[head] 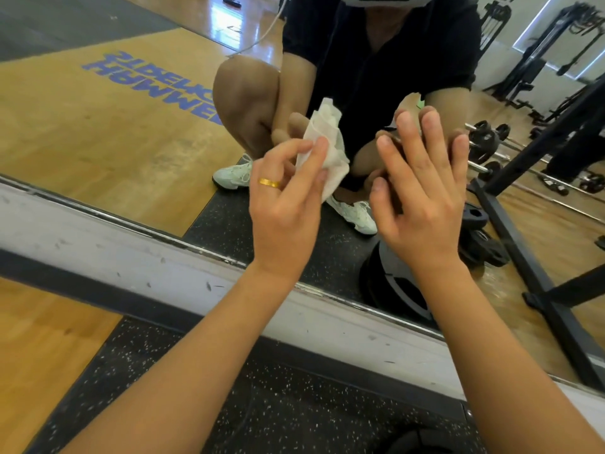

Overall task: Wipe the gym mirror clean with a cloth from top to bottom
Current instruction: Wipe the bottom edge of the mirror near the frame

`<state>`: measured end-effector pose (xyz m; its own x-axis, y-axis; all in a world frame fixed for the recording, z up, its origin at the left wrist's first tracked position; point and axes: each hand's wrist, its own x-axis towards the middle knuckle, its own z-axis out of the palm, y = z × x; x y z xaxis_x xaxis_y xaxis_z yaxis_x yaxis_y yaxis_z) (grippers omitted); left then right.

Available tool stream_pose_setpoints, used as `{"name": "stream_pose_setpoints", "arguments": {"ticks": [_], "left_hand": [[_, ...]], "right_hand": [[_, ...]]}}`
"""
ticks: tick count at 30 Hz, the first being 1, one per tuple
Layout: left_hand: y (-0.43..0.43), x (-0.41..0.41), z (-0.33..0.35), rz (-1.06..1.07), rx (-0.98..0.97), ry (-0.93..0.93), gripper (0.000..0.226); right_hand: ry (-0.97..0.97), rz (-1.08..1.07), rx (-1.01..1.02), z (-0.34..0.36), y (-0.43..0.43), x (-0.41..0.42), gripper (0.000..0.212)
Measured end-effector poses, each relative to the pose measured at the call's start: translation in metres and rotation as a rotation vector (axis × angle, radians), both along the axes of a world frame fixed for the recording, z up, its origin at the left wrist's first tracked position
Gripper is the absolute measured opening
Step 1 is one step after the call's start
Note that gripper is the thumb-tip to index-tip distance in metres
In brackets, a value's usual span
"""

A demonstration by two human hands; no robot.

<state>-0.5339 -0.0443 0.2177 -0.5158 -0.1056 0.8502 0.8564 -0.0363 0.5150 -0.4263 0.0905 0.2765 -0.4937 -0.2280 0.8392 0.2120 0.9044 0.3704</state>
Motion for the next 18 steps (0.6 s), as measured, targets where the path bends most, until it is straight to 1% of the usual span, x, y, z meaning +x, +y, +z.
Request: {"name": "stream_pose_setpoints", "arguments": {"ticks": [3,5,8,12,14,16,18], "left_hand": [[-0.008,-0.013,0.006,0.020,0.088,-0.047,0.028],[-0.011,-0.018,0.011,0.035,0.094,-0.068,0.029],[-0.009,-0.014,0.015,0.033,0.084,-0.121,0.040],[-0.012,-0.020,0.016,-0.008,0.014,-0.049,0.041],[-0.011,-0.025,0.014,-0.004,0.001,-0.031,0.037],[-0.013,-0.028,0.013,0.012,0.025,-0.012,0.034],[-0.017,-0.037,0.011,0.021,0.090,-0.032,0.032]], "right_hand": [[0.006,0.002,-0.005,0.000,-0.001,0.000,0.045],[0.010,0.007,-0.014,0.000,-0.002,-0.001,0.045],[0.024,0.013,-0.015,-0.001,-0.002,-0.002,0.044],[0.042,0.015,-0.009,-0.001,-0.002,-0.004,0.043],[0.052,0.015,-0.012,-0.002,-0.002,-0.006,0.042],[0.058,0.015,-0.008,-0.003,-0.001,-0.006,0.042],[0.061,0.016,0.003,-0.003,0.000,-0.007,0.042]]}}
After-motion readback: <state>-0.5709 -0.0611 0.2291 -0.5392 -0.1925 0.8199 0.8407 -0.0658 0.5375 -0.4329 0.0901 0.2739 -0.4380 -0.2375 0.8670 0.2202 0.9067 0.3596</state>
